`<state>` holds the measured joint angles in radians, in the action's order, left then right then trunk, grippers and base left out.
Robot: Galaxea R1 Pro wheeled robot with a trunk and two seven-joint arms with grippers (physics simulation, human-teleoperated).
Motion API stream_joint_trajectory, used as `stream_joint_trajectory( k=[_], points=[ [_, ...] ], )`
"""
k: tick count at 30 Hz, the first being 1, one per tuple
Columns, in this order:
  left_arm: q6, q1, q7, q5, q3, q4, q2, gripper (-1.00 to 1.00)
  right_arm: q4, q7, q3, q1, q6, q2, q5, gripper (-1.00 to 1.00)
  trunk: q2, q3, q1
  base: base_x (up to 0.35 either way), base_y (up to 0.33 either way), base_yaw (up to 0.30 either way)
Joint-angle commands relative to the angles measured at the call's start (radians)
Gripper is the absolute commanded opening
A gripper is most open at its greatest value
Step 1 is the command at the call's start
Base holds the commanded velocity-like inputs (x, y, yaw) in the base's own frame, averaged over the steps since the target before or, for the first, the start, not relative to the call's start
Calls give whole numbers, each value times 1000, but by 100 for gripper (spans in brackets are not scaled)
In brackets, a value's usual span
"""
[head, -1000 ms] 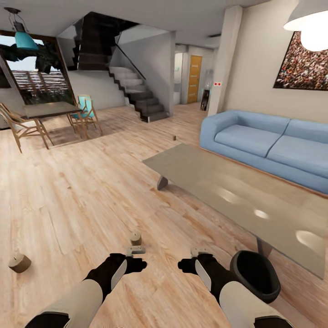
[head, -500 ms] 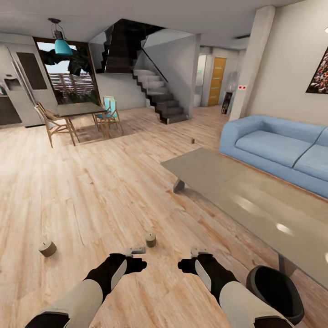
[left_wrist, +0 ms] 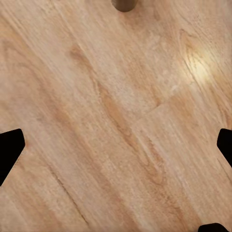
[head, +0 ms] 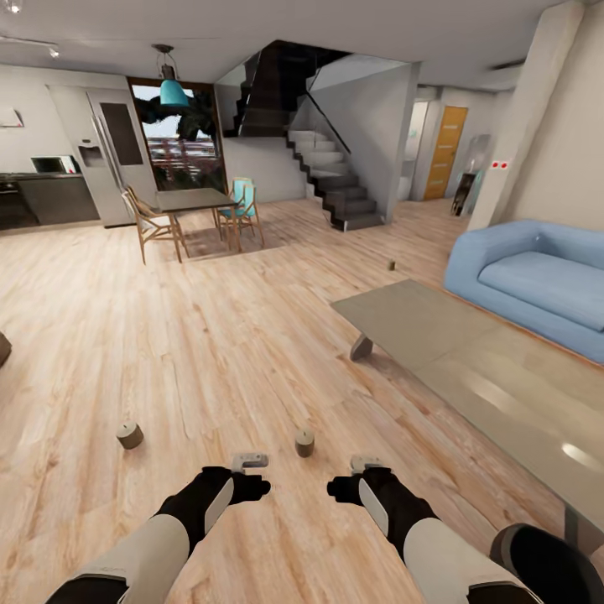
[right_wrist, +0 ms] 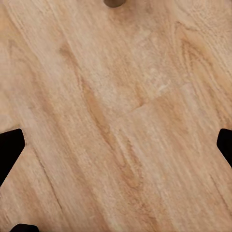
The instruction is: Place each of the two pumpkins and all three candles from the living room inside a cabinet in the living room (use any cabinet), then make sure every cabinet is closed, and position the cauldron so it is next to a table in the living room.
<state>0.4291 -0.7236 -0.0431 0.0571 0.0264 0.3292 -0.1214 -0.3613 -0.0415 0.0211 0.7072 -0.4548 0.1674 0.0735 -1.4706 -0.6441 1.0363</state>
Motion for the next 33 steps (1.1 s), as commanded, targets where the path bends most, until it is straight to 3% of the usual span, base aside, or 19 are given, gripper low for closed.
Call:
stream_joint_trajectory(
  k=[1, 8, 15, 33],
  points=[
    [5, 0, 0, 6, 2, 1, 0, 100, -2, -4, 3, 0, -5, 0, 8, 100, 0, -1, 0, 160, 0, 287],
    [4, 0, 0, 15, 2, 3, 0, 100, -4, -3, 6, 0, -4, 0, 8, 100, 0, 0, 0, 280, 0, 144],
    [4, 0, 0, 68, 4, 3, 2, 100, -4, -4, 6, 0, -4, 0, 8, 100, 0, 0, 0, 328, 0, 154],
    [4, 0, 0, 76, 5, 2, 1, 100, -2, -5, 12, 0, -5, 3, 8, 100, 0, 0, 0, 245, 0, 283]
  ],
)
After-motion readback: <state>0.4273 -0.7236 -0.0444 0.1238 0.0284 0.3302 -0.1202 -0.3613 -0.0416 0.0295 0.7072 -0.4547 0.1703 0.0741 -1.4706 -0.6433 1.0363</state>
